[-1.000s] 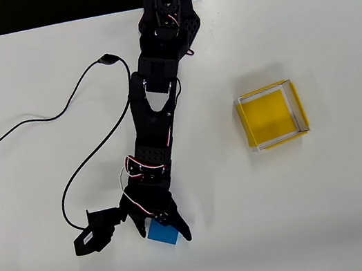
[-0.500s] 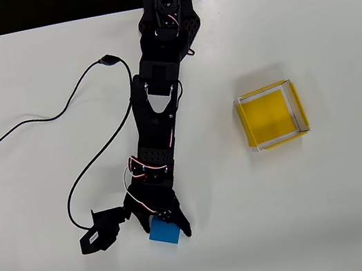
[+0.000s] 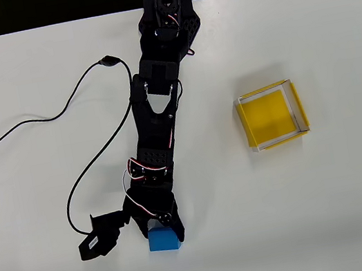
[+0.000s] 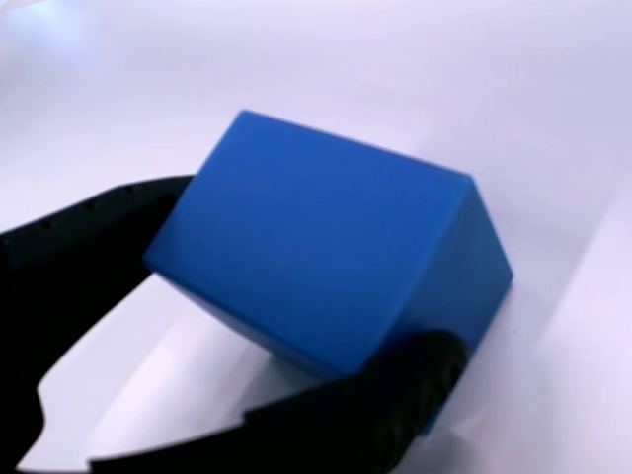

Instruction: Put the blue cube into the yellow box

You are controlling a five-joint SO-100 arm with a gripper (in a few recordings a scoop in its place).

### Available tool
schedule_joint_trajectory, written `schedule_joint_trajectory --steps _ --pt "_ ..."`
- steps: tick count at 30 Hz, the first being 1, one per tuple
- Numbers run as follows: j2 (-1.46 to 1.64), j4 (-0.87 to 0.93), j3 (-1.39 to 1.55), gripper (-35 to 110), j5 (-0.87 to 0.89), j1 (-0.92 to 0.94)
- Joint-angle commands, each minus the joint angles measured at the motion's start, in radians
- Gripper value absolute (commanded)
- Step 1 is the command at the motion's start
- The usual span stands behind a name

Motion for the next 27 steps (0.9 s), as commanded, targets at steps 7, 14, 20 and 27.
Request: schedule_joint_trajectory --steps 7,14,20,27 --pt "0.25 -0.026 0.06 30 -0.049 -0.015" --pt "0.508 -0.041 0.236 30 -0.055 -0.097" --pt "0.813 -0.025 0.43 30 -0.043 -0.236" --pt "1.094 -0.025 0.623 30 -0.052 -0.419"
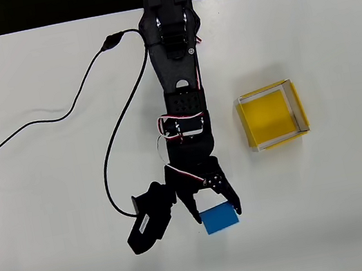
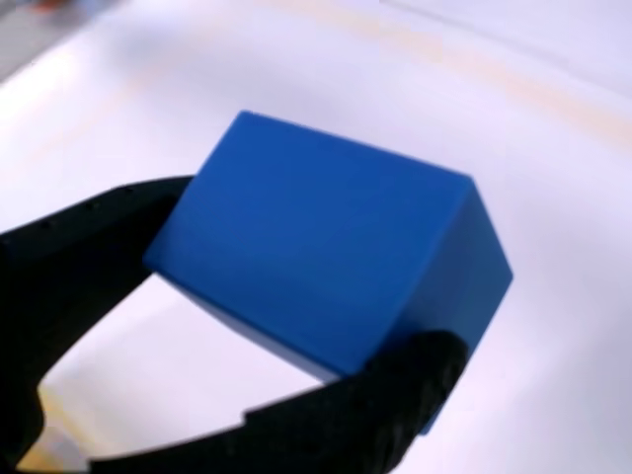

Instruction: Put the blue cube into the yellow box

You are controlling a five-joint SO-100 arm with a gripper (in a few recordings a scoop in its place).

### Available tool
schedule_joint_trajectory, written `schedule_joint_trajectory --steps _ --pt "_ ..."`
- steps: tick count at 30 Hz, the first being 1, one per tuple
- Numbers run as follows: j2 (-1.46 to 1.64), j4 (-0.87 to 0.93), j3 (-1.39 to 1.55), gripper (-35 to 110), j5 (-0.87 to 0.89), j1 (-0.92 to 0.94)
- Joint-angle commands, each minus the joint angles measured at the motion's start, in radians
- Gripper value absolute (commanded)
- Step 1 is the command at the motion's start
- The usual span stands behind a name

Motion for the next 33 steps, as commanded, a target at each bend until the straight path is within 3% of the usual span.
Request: schedule_joint_trajectory --steps 1,7,16,26,33 --pt "0.27 -0.02 0.067 30 -0.023 -0.107" --pt "0.466 -0.025 0.252 30 -0.044 -0.268" --pt "0.637 0.114 0.391 30 -0.018 -0.454" --pt "0.626 0.316 0.413 30 0.094 -0.545" --pt "0.555 0.328 0.413 30 0.123 -0.534"
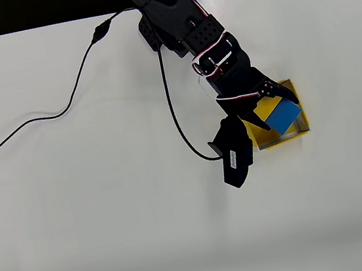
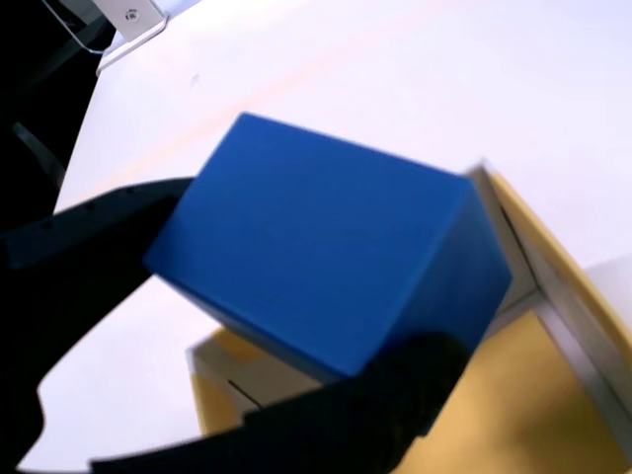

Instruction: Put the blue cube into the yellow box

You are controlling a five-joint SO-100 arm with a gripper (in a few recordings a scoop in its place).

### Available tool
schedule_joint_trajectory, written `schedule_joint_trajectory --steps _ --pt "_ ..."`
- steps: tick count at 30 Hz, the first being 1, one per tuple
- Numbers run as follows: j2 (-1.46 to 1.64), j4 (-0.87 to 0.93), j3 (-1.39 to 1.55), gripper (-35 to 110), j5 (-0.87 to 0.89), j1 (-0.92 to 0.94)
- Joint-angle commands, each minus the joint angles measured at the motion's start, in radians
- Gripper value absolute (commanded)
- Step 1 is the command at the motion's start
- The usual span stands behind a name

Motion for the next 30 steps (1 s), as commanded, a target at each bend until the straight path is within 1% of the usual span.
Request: schedule_joint_trajectory --steps 1,11,22,27,30 --pt "-0.006 -0.002 -0.037 30 -0.009 0.002" --pt "-0.078 -0.012 0.002 31 -0.02 0.009" --pt "-0.077 -0.112 0.075 37 -0.023 -0.005" --pt "-0.061 -0.196 0.075 40 -0.081 0.008" --pt "-0.055 -0.209 0.075 41 -0.097 0.009"
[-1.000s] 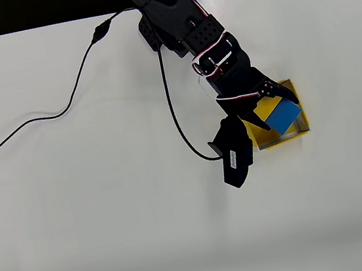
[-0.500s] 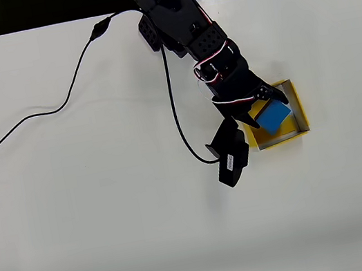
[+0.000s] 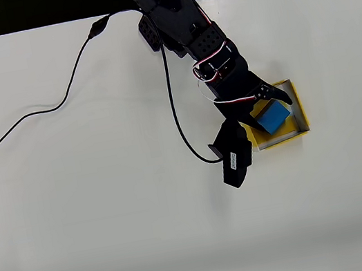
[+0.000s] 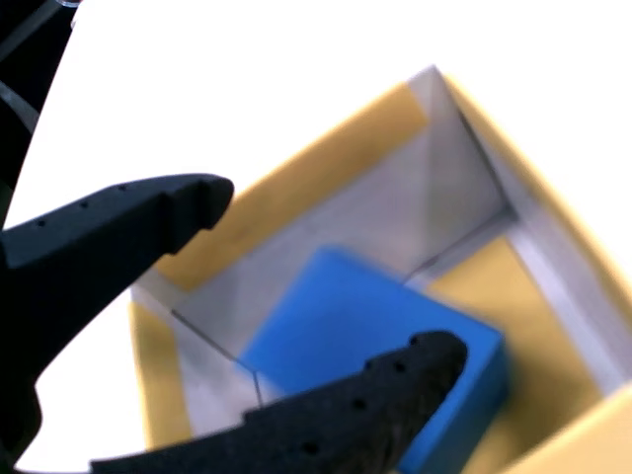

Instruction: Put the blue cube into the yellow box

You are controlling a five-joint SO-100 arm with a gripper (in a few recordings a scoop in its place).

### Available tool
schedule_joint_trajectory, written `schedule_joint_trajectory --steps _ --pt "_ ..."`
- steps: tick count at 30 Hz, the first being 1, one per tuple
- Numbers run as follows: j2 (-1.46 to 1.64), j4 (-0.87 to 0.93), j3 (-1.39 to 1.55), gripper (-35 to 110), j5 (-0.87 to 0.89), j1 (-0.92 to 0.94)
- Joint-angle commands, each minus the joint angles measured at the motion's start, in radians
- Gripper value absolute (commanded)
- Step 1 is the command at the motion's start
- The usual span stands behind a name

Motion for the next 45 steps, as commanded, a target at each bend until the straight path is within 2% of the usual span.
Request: schedule_joint_trajectory --steps 1,4,8,15,20,25,37,45 --pt "0.054 -0.034 -0.014 41 -0.031 0.0" --pt "0.058 -0.049 -0.006 42 -0.029 0.005" --pt "0.097 -0.158 -0.014 40 -0.087 0.041" --pt "0.232 -0.215 -0.077 28 -0.152 0.138" --pt "0.354 -0.078 -0.037 22 -0.161 0.296" --pt "0.472 -0.017 0.081 20 -0.167 0.448" --pt "0.859 0.195 0.428 17 -0.222 0.65" --pt "1.026 0.635 0.428 12 -0.169 0.63"
